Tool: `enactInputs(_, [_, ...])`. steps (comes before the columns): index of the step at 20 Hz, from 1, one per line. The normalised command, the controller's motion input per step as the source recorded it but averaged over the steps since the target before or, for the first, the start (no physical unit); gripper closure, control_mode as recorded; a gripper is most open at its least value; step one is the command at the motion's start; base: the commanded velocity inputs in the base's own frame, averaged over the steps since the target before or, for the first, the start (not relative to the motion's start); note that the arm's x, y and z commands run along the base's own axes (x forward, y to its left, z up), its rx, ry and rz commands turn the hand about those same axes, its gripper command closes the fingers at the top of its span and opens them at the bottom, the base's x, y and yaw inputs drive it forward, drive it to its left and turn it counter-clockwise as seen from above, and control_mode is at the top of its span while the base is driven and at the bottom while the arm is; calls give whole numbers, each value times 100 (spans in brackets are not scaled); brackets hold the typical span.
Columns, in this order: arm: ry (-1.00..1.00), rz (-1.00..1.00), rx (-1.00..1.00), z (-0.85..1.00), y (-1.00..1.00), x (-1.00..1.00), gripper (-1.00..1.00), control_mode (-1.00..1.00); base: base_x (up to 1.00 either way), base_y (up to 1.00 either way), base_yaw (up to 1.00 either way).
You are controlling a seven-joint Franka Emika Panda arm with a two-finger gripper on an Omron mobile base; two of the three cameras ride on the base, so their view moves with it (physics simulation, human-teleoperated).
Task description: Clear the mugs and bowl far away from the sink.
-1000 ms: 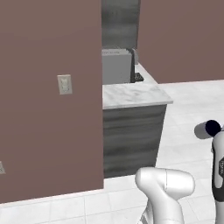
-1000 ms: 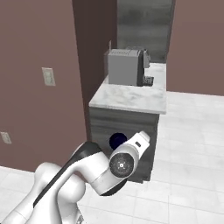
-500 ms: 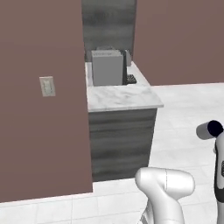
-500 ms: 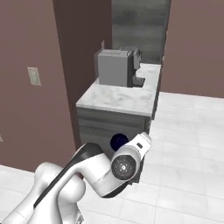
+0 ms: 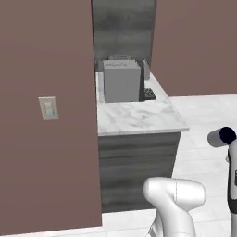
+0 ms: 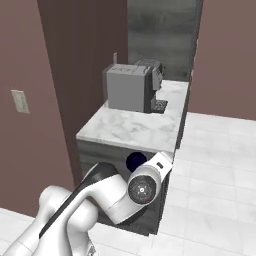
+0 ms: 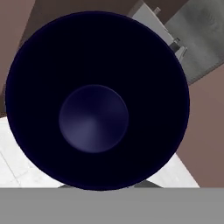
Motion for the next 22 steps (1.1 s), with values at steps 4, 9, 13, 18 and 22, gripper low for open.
enactInputs(4, [0, 0, 0, 0, 0, 0, 100, 100, 80, 0, 3])
enactInputs(9, [0, 0, 0, 0, 0, 0, 100, 100, 77, 0, 4])
enactInputs(13, [0, 0, 0, 0, 0, 0, 100, 100, 71, 0, 2])
enactInputs(18, [0, 0, 0, 0, 0, 0, 100, 100, 74, 0, 0])
enactInputs(22, [0, 0, 0, 0, 0, 0, 100, 100, 70, 0, 0])
